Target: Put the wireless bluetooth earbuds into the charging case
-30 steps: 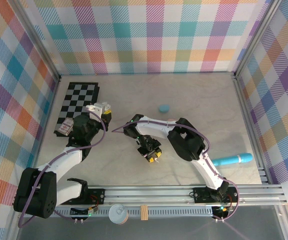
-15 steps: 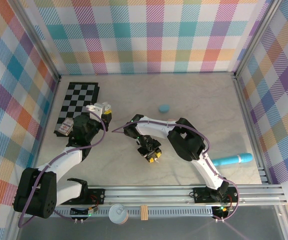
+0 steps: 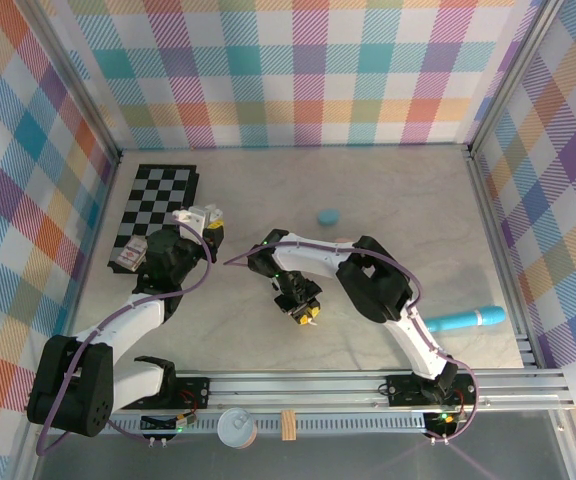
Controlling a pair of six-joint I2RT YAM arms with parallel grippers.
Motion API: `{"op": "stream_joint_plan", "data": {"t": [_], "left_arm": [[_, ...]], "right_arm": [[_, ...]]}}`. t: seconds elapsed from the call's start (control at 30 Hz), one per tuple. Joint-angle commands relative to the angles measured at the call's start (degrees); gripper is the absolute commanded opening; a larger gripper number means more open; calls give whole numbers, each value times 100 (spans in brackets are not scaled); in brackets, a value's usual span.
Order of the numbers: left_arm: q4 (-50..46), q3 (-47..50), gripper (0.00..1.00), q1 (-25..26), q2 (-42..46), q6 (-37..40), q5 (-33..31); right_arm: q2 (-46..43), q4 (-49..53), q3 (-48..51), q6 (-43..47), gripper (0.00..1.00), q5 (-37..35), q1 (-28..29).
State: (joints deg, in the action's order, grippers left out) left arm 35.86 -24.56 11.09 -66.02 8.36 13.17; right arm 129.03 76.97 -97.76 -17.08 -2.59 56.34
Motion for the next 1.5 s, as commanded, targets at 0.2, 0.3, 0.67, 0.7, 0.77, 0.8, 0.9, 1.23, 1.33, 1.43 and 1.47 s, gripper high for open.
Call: {"op": "stream_joint_plan", "data": {"t": [0.2,0.3,0.67,0.7,0.77,0.8,0.9,1.23,1.33,1.43,1.47], "left_arm": [[149,-49,0,-55,101,42,492],[172,-32,0,-34,101,25,535],[33,-15,0,540,220,146,383],[34,-18,0,645,209,148,346],[75,-14,1,842,150,148,302],[125,-14,0,965,112,148,251],[390,18,0,1406,-78,164,126],[1844,50,0,2561,-1020,358,-220],[1581,-168,0,2797,-1216,497,-385],[1647,-304,0,3009,-1438,439,-588],[1618,-363,0,3093,-1507,403,-694]], "right_arm": [[-631,-242,383,-85,21,-46,-176],[-1040,-510,573,-95,21,-2,-342],[-2786,-1809,1542,-360,21,407,-1251],[-2968,-1969,1634,-404,21,478,-1341],[-3276,-2258,1756,-447,21,663,-1485],[-3411,-2371,1806,-473,21,741,-1547],[-3724,-2639,1866,-550,21,915,-1669],[-4429,-3564,2041,-906,21,1605,-1968],[-4500,-3776,2019,-959,21,1756,-1999],[-4545,-4011,2030,-1040,21,1893,-2039],[-4545,-4106,2040,-1068,20,1947,-2052]]}}
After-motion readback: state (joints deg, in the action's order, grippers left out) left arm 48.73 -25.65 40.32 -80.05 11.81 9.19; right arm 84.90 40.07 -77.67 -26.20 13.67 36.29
